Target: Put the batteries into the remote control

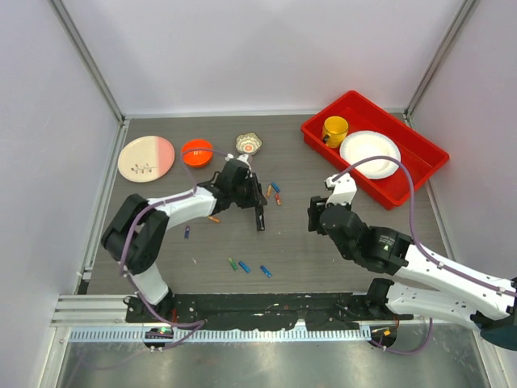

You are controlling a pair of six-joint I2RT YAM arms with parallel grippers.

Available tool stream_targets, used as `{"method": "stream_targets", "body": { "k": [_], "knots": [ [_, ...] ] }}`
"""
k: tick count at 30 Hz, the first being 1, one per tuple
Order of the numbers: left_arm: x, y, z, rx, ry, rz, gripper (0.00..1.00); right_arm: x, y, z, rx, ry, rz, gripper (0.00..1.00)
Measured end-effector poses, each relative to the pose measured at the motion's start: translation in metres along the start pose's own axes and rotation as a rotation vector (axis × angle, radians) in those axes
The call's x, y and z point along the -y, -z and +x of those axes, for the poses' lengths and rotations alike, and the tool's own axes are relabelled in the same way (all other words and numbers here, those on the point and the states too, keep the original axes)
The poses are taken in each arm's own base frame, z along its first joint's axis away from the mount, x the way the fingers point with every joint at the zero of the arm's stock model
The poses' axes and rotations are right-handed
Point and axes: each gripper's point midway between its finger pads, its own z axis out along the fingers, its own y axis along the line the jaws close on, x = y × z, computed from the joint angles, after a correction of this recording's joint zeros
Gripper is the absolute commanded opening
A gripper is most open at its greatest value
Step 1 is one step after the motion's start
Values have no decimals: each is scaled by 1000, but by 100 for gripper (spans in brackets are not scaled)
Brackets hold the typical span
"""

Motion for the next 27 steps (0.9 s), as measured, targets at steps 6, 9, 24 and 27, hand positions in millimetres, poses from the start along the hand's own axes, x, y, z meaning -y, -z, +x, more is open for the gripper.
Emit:
{"method": "stream_targets", "body": {
  "k": [6, 9, 24, 27],
  "knots": [
    [-49, -16, 17, -76, -50, -270, 0, 6, 0, 9, -4, -7, 9, 59],
    [-59, -13, 17, -81, -80, -366, 0, 6, -1, 14, -12, -10, 10, 59],
    [-54, -16, -5, -67, -367, -683, 0, 5, -4, 29, -41, -18, 3, 59],
    [-61, -17, -4, -84, -397, -734, 0, 6, -5, 31, -45, -17, 5, 59]
  ]
}}
